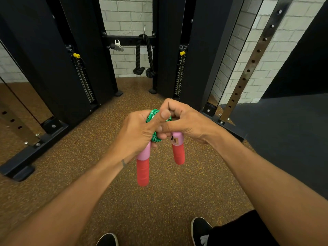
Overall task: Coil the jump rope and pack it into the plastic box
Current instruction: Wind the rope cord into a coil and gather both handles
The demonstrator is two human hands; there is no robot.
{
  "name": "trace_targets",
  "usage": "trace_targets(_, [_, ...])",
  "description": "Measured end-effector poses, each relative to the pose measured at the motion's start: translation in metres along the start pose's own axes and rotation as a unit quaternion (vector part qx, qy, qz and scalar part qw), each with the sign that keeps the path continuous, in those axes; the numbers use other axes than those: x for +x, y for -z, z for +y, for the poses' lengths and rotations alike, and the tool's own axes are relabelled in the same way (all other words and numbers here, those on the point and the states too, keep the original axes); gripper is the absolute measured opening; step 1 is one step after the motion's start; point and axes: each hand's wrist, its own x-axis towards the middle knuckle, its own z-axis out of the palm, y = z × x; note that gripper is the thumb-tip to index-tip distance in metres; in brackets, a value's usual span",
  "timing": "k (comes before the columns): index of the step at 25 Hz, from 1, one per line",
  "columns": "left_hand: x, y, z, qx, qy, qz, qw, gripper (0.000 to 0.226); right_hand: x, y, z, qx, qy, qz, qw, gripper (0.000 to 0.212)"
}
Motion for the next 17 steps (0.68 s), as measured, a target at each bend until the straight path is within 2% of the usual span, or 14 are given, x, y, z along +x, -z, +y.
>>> trace_targets(3, [0.002, -0.005, 0.002, 0.004, 0.045, 0.061, 0.997, 0.086, 0.0, -0.002, 0.001, 0.012, -0.012, 0.012, 1.0, 0.026])
trace_targets(6, [0.006, -0.007, 0.0, -0.025, 0.069, 0.097, 0.993, 0.069, 0.003, -0.004, 0.004, -0.003, -0.008, 0.033, 0.999, 0.026])
trace_targets(9, [0.007, -0.009, -0.001, -0.073, 0.082, 0.087, 0.99, 0.056, 0.004, -0.007, 0.005, -0.009, -0.01, 0.041, 0.999, 0.027])
trace_targets(12, [0.009, 0.0, 0.0, -0.152, 0.13, 0.047, 0.979, 0.059, 0.005, -0.003, 0.007, -0.02, -0.033, 0.043, 0.998, 0.031])
trace_targets(15, [0.01, 0.014, -0.004, -0.119, 0.127, -0.047, 0.984, 0.053, 0.003, -0.001, 0.008, 0.017, -0.059, 0.006, 0.998, 0.031])
trace_targets(17, [0.011, 0.017, -0.007, -0.107, 0.113, -0.049, 0.987, 0.039, 0.003, -0.003, 0.01, 0.016, -0.059, 0.001, 0.998, 0.033])
